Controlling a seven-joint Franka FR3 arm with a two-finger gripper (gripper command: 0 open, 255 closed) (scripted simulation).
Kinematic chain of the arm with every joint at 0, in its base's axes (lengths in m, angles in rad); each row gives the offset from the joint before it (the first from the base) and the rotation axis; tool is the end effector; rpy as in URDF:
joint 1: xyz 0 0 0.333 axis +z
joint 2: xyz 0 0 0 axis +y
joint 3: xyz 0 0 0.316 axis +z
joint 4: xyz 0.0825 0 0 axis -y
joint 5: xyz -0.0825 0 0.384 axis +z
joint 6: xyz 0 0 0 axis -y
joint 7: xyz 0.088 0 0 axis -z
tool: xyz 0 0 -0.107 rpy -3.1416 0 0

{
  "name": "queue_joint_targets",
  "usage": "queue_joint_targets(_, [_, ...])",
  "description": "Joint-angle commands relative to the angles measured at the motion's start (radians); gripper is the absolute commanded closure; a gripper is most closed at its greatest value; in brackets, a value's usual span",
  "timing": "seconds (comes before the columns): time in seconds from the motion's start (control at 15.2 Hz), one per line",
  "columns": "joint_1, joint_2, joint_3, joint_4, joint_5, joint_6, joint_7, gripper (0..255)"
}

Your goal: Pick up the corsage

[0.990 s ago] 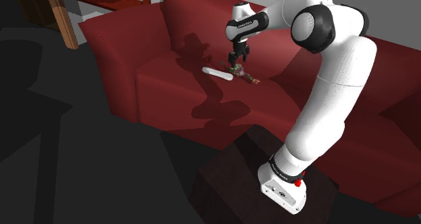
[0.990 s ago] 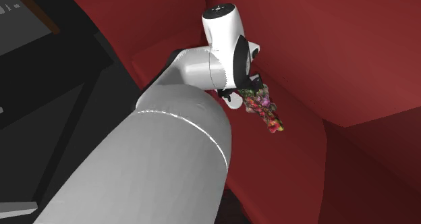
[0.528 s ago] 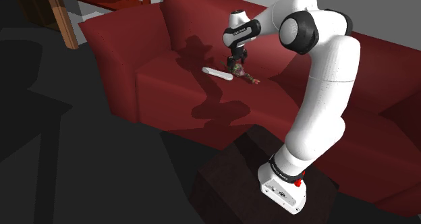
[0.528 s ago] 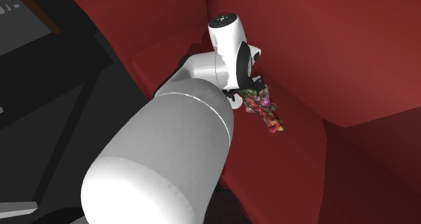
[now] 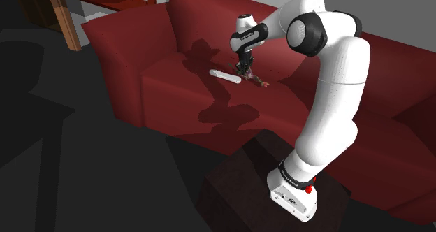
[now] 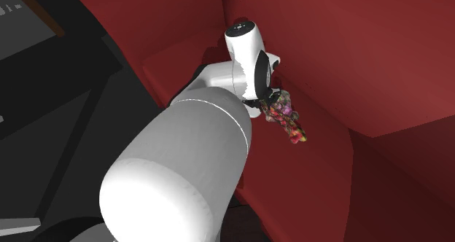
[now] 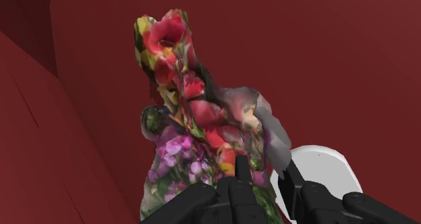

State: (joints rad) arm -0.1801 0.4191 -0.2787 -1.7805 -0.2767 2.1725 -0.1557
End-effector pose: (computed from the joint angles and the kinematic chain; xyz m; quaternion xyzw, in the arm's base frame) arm 0.5839 -0.2837 0.3313 0.9838 -0.0596 -0.0593 0.1581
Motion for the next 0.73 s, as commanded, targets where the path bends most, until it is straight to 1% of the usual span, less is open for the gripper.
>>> queue_joint_targets(0.0, [0.0, 0.0, 0.0, 0.0, 0.0, 0.0, 0.0, 255])
queue_joint_targets(0.33, [0.0, -0.001, 0.0, -0.001, 0.0, 0.0, 0.0, 255])
queue_joint_targets(0.66, [0.003, -0.033, -0.001, 0.023, 0.001, -0.054, -0.015, 255])
